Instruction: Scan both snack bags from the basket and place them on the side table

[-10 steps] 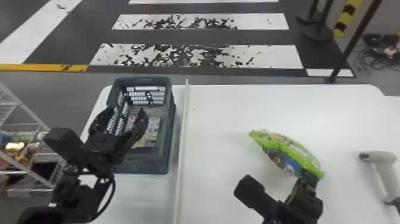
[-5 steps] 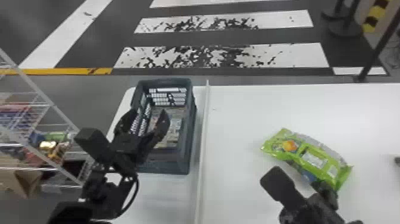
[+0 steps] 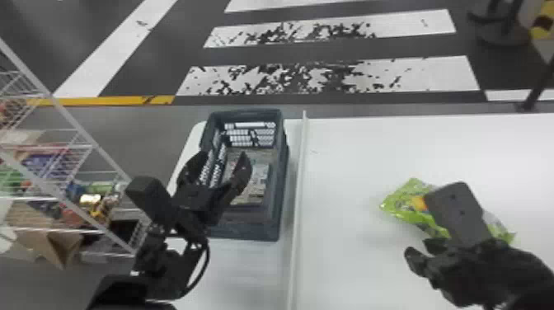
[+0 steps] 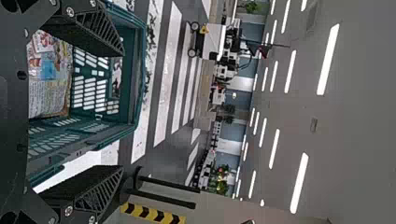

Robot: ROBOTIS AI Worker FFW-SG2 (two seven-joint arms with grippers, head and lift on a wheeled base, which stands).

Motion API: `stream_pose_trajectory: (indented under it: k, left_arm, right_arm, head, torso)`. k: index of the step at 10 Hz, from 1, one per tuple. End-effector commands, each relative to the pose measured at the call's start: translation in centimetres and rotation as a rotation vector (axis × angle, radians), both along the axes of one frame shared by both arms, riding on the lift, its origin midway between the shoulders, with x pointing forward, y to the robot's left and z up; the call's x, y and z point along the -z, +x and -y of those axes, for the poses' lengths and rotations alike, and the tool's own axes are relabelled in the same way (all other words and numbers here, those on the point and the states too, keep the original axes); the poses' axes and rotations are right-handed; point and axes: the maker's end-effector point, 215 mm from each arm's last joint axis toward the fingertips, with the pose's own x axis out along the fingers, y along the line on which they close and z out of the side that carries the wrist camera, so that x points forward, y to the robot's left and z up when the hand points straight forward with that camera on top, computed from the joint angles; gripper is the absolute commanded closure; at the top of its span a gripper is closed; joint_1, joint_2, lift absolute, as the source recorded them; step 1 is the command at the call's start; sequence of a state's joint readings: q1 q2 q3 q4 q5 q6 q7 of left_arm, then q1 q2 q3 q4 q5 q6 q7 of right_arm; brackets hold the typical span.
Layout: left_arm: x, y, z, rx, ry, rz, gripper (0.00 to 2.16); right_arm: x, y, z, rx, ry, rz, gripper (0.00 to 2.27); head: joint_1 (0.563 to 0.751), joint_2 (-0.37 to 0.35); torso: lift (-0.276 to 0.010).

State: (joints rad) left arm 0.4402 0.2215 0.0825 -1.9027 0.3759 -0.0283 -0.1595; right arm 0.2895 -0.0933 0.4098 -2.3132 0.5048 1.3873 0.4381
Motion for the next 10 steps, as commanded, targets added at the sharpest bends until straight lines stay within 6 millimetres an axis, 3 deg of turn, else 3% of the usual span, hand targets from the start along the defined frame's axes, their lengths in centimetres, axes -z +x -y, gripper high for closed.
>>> stream_pose_trajectory:
  k: [1, 2, 3, 4, 7, 10]
  left_arm:
    - [0.1, 0.0, 0.1, 0.001, -0.001, -0.001, 0.15]
    - [0.0, 0.0, 0.0, -0.001, -0.002, -0.001, 0.15]
    - [0.1, -0.1, 0.0, -0.001, 0.000, -0.002, 0.15]
    - [0.1, -0.1, 0.0, -0.001, 0.000, -0.002, 0.15]
    - [0.1, 0.0, -0.2, -0.003, 0.001, -0.001, 0.15]
    - [0.1, 0.0, -0.1, -0.003, -0.001, -0.002, 0.15]
  right_arm:
    - [-2.5, 3.4, -0.6, -0.001, 0.105, 0.097, 2.22]
    - [-4.6, 6.4, -1.5, -0.012, 0.215, 0.193, 2.23]
    - [-5.6, 9.5, -0.9, 0.007, 0.243, 0.289, 2.25]
    - [-5.2, 11.4, 0.0, 0.020, 0.225, 0.344, 2.25]
    - [-0.6, 11.0, 3.0, 0.054, 0.117, 0.287, 2.26]
    - [3.7, 8.2, 4.5, 0.048, 0.012, 0.209, 2.26]
  head:
    - [0.695, 0.224]
    - [0.695, 0.221]
    - [0.695, 0.222]
    - [0.695, 0.216]
    - [0.695, 0.178]
    - [0.695, 0.153]
  torso:
    - [-0.075]
    - [-0.075]
    - [-0.075]
    - [-0.075]
    - [-0.075]
    - [-0.075]
